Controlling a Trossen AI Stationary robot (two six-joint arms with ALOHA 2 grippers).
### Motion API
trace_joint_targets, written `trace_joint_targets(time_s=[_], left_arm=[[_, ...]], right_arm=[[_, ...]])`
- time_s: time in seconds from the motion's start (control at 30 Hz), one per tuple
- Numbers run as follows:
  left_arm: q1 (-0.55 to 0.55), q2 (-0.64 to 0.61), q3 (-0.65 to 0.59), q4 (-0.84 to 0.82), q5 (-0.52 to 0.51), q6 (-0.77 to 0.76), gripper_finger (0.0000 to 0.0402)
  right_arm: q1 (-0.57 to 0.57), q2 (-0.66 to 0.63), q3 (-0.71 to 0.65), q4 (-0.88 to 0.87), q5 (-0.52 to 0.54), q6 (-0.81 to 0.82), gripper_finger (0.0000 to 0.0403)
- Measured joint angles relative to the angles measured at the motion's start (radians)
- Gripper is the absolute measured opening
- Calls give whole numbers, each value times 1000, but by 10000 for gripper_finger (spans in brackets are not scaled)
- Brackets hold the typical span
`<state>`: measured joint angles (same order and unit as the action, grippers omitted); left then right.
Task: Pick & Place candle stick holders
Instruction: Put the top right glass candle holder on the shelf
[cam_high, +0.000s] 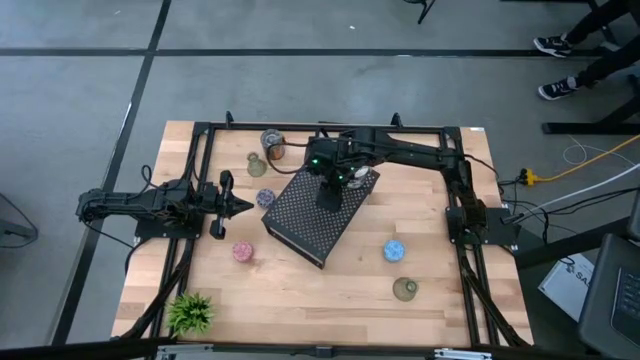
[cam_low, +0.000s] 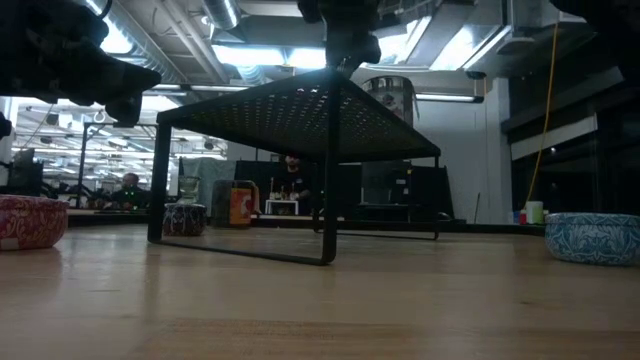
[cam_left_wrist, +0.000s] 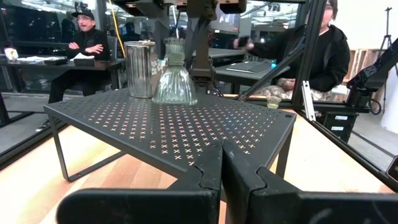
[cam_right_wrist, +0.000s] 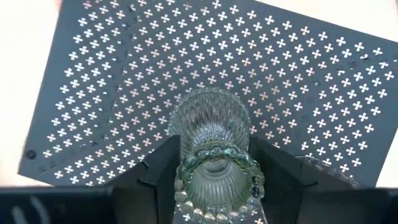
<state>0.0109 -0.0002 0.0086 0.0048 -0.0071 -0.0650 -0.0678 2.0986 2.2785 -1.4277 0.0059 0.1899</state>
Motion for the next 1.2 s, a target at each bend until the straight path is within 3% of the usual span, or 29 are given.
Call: trace_joint_targets(time_s=[0.43, 0.67, 1.03, 1.2], left_arm=[[0, 0, 0, 0, 0, 0, 2], [0, 0, 0, 0, 0, 0, 2], [0, 0, 0, 0, 0, 0, 2], [0, 0, 0, 0, 0, 0, 2]], right_arm=[[-11, 0, 0, -3, 17, 0, 172], [-11, 0, 0, -3, 18, 1, 206], [-11, -1, 0, 39, 19, -33, 220], [-11, -1, 0, 44, 20, -49, 254]])
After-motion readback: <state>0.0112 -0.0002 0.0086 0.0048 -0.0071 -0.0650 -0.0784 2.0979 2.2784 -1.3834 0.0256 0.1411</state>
